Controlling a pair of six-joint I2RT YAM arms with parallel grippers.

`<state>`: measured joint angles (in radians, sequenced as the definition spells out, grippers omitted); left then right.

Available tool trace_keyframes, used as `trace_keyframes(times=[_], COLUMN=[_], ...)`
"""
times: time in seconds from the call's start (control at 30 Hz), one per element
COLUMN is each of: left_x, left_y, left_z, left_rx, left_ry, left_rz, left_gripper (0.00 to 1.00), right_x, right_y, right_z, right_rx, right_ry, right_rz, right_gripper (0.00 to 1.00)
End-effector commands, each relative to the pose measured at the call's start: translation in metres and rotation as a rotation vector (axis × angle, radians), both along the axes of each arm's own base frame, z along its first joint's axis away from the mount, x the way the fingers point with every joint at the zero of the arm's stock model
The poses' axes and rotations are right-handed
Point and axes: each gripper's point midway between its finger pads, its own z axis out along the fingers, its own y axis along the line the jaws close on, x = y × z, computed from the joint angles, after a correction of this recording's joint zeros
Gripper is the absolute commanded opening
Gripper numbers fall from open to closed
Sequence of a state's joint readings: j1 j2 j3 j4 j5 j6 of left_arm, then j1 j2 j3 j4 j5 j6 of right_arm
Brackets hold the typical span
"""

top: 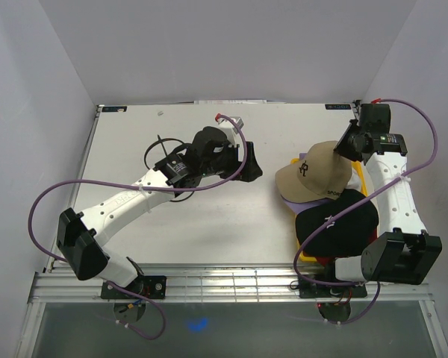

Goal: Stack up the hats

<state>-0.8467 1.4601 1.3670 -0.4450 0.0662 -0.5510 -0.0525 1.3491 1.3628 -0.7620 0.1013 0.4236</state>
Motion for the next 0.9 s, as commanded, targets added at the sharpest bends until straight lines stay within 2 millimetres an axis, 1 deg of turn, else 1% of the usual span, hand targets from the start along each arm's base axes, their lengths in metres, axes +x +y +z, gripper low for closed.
trace_keyframes(times=[0.0,0.1,0.13,0.17,0.23,0.37,0.4,0.47,0.5,0.53,0.57,0.6,0.63,0.67,0.7,0.73,0.77,0.8,0.83,0.87], left_x=[-0.007,-0.007,-0.007,-0.007,-0.007,-0.008,-0.008,-0.007,-0.007,-0.008,-0.006,-0.006,-0.007,-0.002,0.000,0.000,0.001,0.003,0.003,0.003], left_y=[0.011,0.010,0.011,0.011,0.011,0.012,0.014,0.015,0.016,0.018,0.018,0.018,0.020,0.024,0.025,0.027,0.029,0.031,0.034,0.036], left_z=[0.017,0.015,0.016,0.015,0.015,0.017,0.020,0.025,0.027,0.028,0.035,0.037,0.038,0.041,0.049,0.051,0.055,0.066,0.072,0.077], left_rx=[-0.027,-0.024,-0.027,-0.027,-0.025,-0.026,-0.029,-0.030,-0.029,-0.020,-0.026,-0.024,-0.017,-0.008,-0.014,-0.007,-0.010,-0.020,-0.022,-0.025], left_ry=[-0.026,-0.022,-0.024,-0.021,-0.021,-0.025,-0.029,-0.034,-0.036,-0.032,-0.041,-0.041,-0.035,-0.048,-0.062,-0.061,-0.067,-0.083,-0.090,-0.098], left_rz=[0.015,0.016,0.016,0.017,0.016,0.019,0.023,0.030,0.033,0.038,0.048,0.048,0.048,0.079,0.091,0.098,0.107,0.125,0.135,0.143], left_gripper=[0.94,0.94,0.94,0.94,0.94,0.94,0.94,0.94,0.94,0.94,0.94,0.94,0.93,0.93,0.93,0.93,0.93,0.92,0.92,0.92], right_x=[0.006,0.008,0.007,0.009,0.009,0.009,0.011,0.010,0.011,0.010,0.008,0.007,0.007,0.006,0.005,0.004,0.003,0.003,0.002,0.001], right_y=[-0.003,-0.002,-0.001,-0.001,0.000,0.002,0.003,0.005,0.006,0.007,0.008,0.009,0.010,0.012,0.018,0.021,0.028,0.032,0.037,0.043], right_z=[0.003,0.005,0.005,0.008,0.012,0.030,0.041,0.053,0.069,0.077,0.084,0.102,0.112,0.120,0.137,0.144,0.152,0.160,0.174,0.181], right_rx=[-0.008,-0.004,-0.003,-0.004,-0.001,0.003,0.006,0.007,0.005,0.007,0.009,0.007,0.006,0.010,0.023,0.029,0.050,0.061,0.068,0.088], right_ry=[-0.030,-0.036,-0.036,-0.042,-0.048,-0.084,-0.109,-0.124,-0.159,-0.176,-0.184,-0.230,-0.253,-0.269,-0.305,-0.320,-0.339,-0.363,-0.397,-0.417], right_rz=[0.001,0.005,0.008,0.011,0.014,0.025,0.035,0.044,0.056,0.061,0.067,0.074,0.081,0.090,0.120,0.136,0.173,0.196,0.217,0.251], right_gripper=[0.24,0.16,0.11,0.10,0.08,0.08,0.08,0.08,0.08,0.08,0.08,0.08,0.08,0.08,0.08,0.08,0.08,0.08,0.08,0.08])
